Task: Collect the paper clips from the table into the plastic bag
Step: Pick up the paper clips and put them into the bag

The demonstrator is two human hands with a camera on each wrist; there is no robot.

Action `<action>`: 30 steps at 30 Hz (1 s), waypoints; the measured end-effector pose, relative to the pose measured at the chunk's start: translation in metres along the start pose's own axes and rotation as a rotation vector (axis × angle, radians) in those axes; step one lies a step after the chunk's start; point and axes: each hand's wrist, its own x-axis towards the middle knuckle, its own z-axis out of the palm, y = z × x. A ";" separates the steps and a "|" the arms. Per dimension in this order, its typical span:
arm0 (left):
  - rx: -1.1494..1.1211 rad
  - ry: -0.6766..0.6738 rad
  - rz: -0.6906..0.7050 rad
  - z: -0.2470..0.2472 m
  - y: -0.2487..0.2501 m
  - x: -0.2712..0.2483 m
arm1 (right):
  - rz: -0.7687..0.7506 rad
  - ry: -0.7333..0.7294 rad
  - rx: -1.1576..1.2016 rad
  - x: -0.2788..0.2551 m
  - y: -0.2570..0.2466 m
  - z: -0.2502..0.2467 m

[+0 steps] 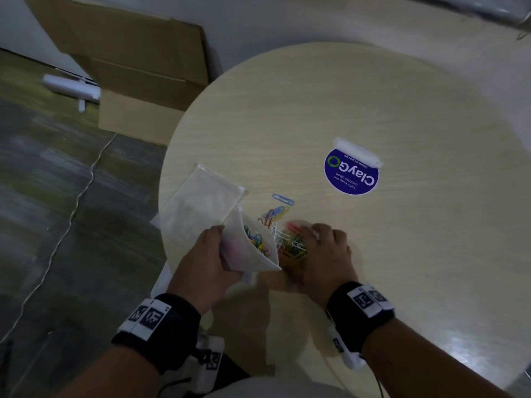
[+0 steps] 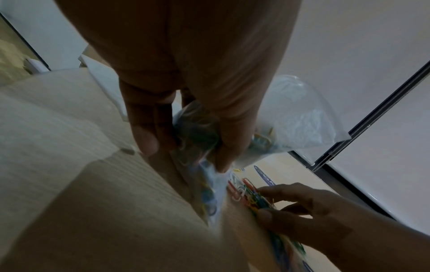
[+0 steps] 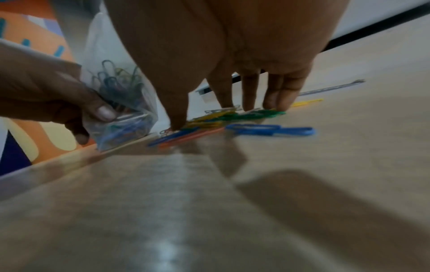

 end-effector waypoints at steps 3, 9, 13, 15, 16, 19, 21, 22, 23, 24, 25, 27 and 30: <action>0.003 0.003 -0.004 0.000 0.001 0.000 | -0.116 0.056 0.094 0.000 0.003 0.007; 0.001 -0.009 -0.016 -0.001 0.004 -0.001 | -0.190 0.019 0.105 0.005 0.013 0.005; 0.001 -0.015 -0.013 -0.001 0.008 0.000 | -0.092 0.070 0.207 0.009 0.017 -0.013; 0.004 -0.022 -0.012 0.000 0.010 0.001 | -0.057 0.102 0.242 0.010 0.017 -0.026; 0.008 -0.022 -0.011 0.000 0.011 0.001 | -0.048 0.126 0.266 0.009 0.017 -0.034; 0.016 -0.014 -0.006 0.003 0.016 0.003 | -0.052 0.185 0.400 0.003 0.009 -0.071; 0.018 0.003 0.002 0.005 0.019 0.004 | -0.106 0.172 0.444 -0.002 -0.005 -0.097; 0.026 0.005 0.001 0.006 0.021 0.005 | -0.145 0.158 0.442 -0.004 -0.011 -0.106; 0.036 0.005 0.001 0.007 0.023 0.006 | -0.179 0.138 0.424 -0.004 -0.018 -0.112; 0.043 0.005 0.003 0.007 0.024 0.007 | -0.204 0.110 0.392 -0.003 -0.024 -0.116; 0.046 0.005 0.004 0.008 0.025 0.008 | -0.228 0.081 0.354 -0.001 -0.031 -0.118; 0.053 0.009 0.018 0.010 0.026 0.009 | -0.279 0.022 0.266 0.004 -0.043 -0.115; 0.036 0.025 0.058 0.012 0.024 0.009 | -0.341 -0.032 0.184 0.009 -0.055 -0.112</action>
